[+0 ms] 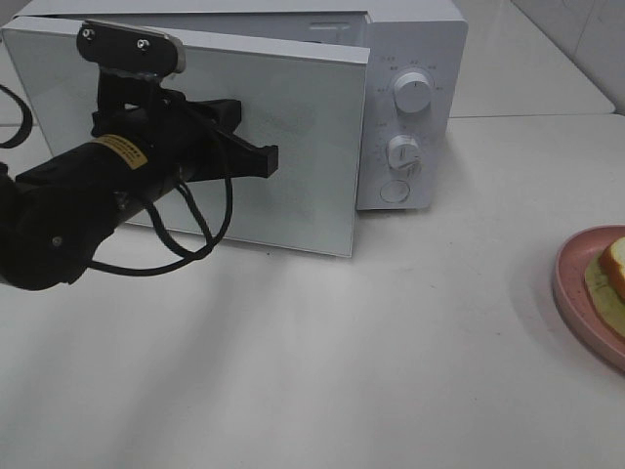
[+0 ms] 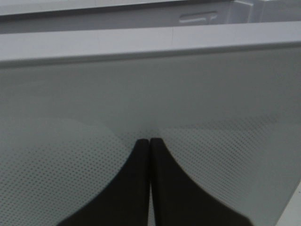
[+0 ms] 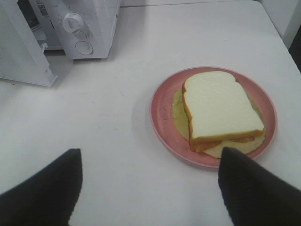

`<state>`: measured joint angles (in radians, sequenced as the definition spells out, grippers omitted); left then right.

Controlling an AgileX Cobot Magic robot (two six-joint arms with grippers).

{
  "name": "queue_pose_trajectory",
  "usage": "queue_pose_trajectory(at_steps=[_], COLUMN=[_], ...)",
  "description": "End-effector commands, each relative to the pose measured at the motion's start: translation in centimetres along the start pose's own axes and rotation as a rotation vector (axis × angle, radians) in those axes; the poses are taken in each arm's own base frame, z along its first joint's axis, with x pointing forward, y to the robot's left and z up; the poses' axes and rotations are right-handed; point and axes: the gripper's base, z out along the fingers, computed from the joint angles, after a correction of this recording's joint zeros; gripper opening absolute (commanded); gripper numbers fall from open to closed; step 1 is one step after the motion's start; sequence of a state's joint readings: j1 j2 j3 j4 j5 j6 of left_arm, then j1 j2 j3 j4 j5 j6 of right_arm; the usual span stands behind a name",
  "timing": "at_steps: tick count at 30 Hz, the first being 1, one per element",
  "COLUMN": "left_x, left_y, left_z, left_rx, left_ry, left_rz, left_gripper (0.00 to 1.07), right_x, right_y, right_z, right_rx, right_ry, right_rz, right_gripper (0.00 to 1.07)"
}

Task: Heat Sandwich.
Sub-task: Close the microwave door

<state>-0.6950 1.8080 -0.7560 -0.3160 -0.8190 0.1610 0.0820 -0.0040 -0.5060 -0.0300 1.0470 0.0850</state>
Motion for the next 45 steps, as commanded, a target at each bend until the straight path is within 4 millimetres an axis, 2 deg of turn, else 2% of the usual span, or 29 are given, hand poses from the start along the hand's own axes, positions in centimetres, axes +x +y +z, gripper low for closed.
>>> queue_pose_trajectory(at_steps=[1,7,20,31,38,45], left_x=[-0.2,-0.2,-1.0,-1.4,-1.7,-2.1], left_y=[-0.5,-1.1,-1.9,-1.6,-1.8,-2.1], left_z=[1.1,3.1,6.2,8.3,9.2,8.7], left_rx=[0.007,0.012,0.012,-0.055,-0.053,-0.026], left_ry=[0.007,0.006,0.002,0.002,0.000,0.041], left_rz=[-0.006,-0.014,-0.018,-0.023,-0.041,-0.040], left_gripper=[0.00,0.00,0.00,0.00,0.00,0.00], right_x=[0.2,0.2,0.2,0.2,0.2,0.2], right_y=[0.0,0.0,-0.1,-0.1,-0.1,-0.1], right_z=[-0.2,-0.2,-0.2,-0.2,-0.2,-0.2], right_rx=[0.004,0.004,0.002,0.002,0.002,0.002], right_ry=[-0.031,-0.031,-0.031,-0.031,-0.031,-0.031], right_rz=[-0.005,-0.005,-0.006,-0.006,-0.005,-0.006], right_gripper=[0.76,0.76,0.76,0.76,0.76,0.76])
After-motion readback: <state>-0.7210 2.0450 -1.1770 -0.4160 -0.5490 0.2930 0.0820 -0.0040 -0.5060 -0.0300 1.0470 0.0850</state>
